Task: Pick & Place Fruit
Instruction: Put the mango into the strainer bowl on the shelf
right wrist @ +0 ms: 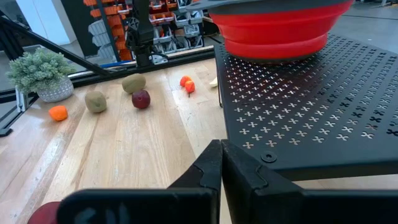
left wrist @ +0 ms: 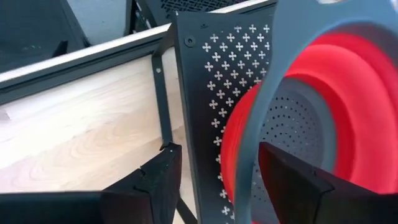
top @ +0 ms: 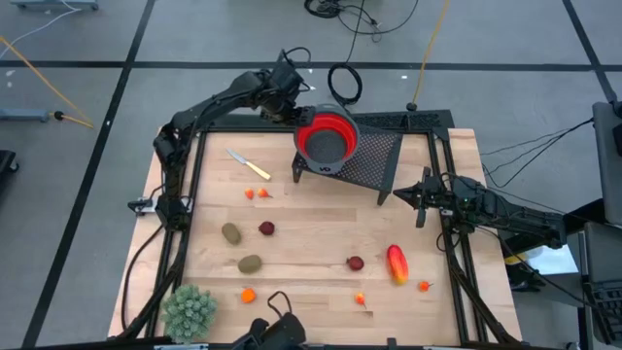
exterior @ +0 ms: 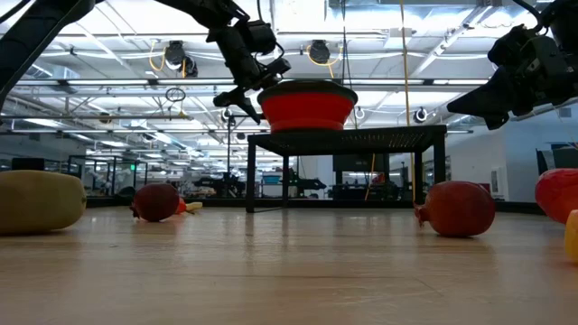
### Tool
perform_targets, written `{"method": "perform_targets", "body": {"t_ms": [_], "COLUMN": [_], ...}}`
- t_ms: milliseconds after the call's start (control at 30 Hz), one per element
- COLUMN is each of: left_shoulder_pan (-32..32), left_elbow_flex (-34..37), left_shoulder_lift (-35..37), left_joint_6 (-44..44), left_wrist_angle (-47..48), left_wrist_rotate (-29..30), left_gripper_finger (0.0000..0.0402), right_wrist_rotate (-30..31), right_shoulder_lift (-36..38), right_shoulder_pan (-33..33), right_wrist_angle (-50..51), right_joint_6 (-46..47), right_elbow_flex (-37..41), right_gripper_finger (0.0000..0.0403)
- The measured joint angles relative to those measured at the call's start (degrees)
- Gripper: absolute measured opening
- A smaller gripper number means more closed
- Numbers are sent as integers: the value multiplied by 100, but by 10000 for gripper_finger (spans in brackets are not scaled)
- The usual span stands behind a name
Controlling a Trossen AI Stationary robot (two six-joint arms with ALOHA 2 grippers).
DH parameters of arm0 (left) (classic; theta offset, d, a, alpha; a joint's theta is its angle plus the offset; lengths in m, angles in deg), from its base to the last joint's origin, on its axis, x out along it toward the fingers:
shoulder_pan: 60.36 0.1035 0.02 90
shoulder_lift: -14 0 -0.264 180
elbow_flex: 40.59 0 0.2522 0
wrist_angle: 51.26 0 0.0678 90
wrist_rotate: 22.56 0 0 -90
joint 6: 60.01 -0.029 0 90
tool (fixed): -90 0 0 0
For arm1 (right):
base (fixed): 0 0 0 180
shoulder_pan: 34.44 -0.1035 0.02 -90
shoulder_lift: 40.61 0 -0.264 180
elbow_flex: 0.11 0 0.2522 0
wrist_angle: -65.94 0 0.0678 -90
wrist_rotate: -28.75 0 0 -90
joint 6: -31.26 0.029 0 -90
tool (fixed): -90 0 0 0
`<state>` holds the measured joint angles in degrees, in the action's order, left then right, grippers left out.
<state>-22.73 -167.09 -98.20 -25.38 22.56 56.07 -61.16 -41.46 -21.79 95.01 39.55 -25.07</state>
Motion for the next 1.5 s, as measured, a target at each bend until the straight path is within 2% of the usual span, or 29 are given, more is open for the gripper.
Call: {"method": "perform_targets", "body": {"t_ms": [200,500,733,867,1000,1067,1300,1500], "left_shoulder_pan": [181,255,58,-155,-562,-815,-1582,-2039], "left_elbow_flex": [1,1,-3,-3,-3,70,108,106], "left_shoulder_lift": [235,742,1103,1220,1304,1391,1530,1555], "left_joint_6": [147,-412,-1139,-1523,-1631,-1631,-1508,-1038], "left_wrist_angle": [-17,71,1252,2278,3019,2990,2998,3010], "left_wrist_rotate": [-257,-259,-231,-132,564,823,1180,1299], "left_gripper_finger": [214,214,214,214,214,214,210,147], "right_wrist_rotate": [1,-8,-12,-14,-14,-14,-16,-16], "right_shoulder_lift": [1,2,2,2,2,2,2,2], "right_shoulder_pan": [1,1,0,-1,0,-1,0,1], "right_wrist_angle": [-2,-7,-15,-33,-44,-48,-46,-44], "right_joint_6": [0,0,1,2,1,2,1,0], "right_elbow_flex": [0,0,0,0,0,0,0,0], "right_gripper_finger": [4,4,4,4,4,4,4,4]}}
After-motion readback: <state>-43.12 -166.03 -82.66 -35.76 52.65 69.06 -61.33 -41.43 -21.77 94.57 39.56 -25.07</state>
